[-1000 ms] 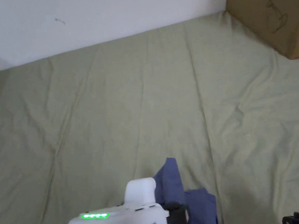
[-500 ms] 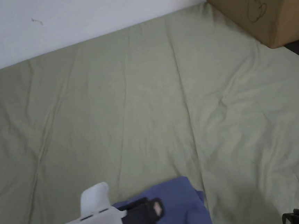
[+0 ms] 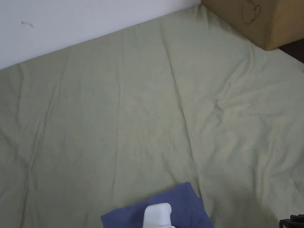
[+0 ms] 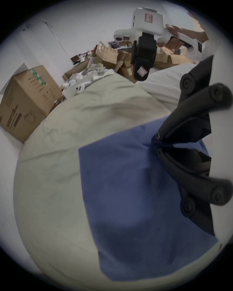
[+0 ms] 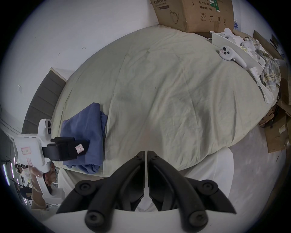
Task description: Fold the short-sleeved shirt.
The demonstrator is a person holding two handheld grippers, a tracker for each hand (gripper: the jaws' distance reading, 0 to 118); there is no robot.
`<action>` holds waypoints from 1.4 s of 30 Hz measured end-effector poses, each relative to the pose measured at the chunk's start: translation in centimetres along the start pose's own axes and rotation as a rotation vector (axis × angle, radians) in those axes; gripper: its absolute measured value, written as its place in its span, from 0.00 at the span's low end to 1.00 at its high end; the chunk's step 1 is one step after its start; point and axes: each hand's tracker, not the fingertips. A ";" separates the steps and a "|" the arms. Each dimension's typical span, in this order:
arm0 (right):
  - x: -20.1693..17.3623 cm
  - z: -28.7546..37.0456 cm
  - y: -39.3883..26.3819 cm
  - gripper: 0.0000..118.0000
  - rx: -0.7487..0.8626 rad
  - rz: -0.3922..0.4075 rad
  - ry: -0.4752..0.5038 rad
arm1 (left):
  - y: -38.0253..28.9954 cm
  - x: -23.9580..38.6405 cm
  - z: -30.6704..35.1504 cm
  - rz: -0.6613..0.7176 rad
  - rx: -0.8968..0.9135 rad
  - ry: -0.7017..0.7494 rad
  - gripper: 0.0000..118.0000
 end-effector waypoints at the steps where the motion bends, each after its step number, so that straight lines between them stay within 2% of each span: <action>1: 0.1 0.0 0.0 0.03 -0.002 -0.002 -0.001 | -0.1 0.7 0.1 0.013 -0.017 -0.019 0.05; 3: 0.1 -0.1 0.1 0.03 -0.004 -0.004 -0.004 | -0.8 1.5 -0.8 -0.039 -0.065 -0.072 0.05; 6: -0.1 -0.3 0.1 0.03 -0.008 0.002 -0.003 | -2.1 3.3 -2.1 -0.149 -0.142 -0.024 0.05; 9: -0.6 -0.3 0.1 0.03 -0.010 0.014 0.008 | -2.5 3.3 -1.9 -0.104 -0.154 -0.105 0.05; 12: -1.1 -0.5 0.4 0.03 -0.012 0.036 0.009 | -2.4 2.9 0.2 -0.094 -0.079 -0.073 0.05; 16: -2.5 -0.9 1.0 0.03 -0.017 0.080 0.028 | -1.9 0.0 5.7 0.035 0.086 -0.120 0.05; 21: -6.2 -2.2 2.6 0.03 -0.031 0.192 0.090 | -2.9 -6.3 12.9 0.251 0.344 -0.173 0.05; 26: -11.4 -5.6 3.5 0.03 -0.072 0.335 0.172 | -5.1 -11.1 14.9 0.369 0.398 -0.037 0.06; 27: -12.4 -6.5 3.6 0.03 -0.096 0.361 0.162 | -5.5 -11.9 14.8 0.378 0.395 -0.038 0.12; 28: -13.2 -7.1 3.6 0.03 -0.107 0.389 0.165 | -5.8 -12.5 14.7 0.401 0.391 -0.042 0.27; 29: -13.8 -7.9 3.5 0.03 -0.123 0.441 0.181 | -6.0 -13.1 14.2 0.426 0.372 -0.060 0.58; 30: -14.2 -8.9 3.5 0.03 -0.137 0.466 0.162 | -6.1 -13.7 13.7 0.442 0.348 -0.073 0.78; 31: -14.5 -9.5 3.5 0.03 -0.153 0.471 0.111 | -6.2 -14.0 13.4 0.458 0.339 -0.091 0.89; 32: -14.5 -10.2 3.4 0.03 -0.167 0.478 0.078 | -6.2 -14.6 12.7 0.459 0.339 -0.111 0.92; 36: -12.4 -10.7 3.5 0.03 -0.177 0.374 0.162 | -5.5 -16.4 9.7 0.533 0.282 -0.173 0.91; 40: -12.1 -10.6 3.5 0.03 -0.176 0.379 0.153 | -4.3 -17.1 6.5 0.595 0.238 -0.331 0.92; 42: -12.3 -10.6 3.4 0.03 -0.173 0.390 0.147 | -3.6 -17.2 5.4 0.553 0.223 -0.413 0.92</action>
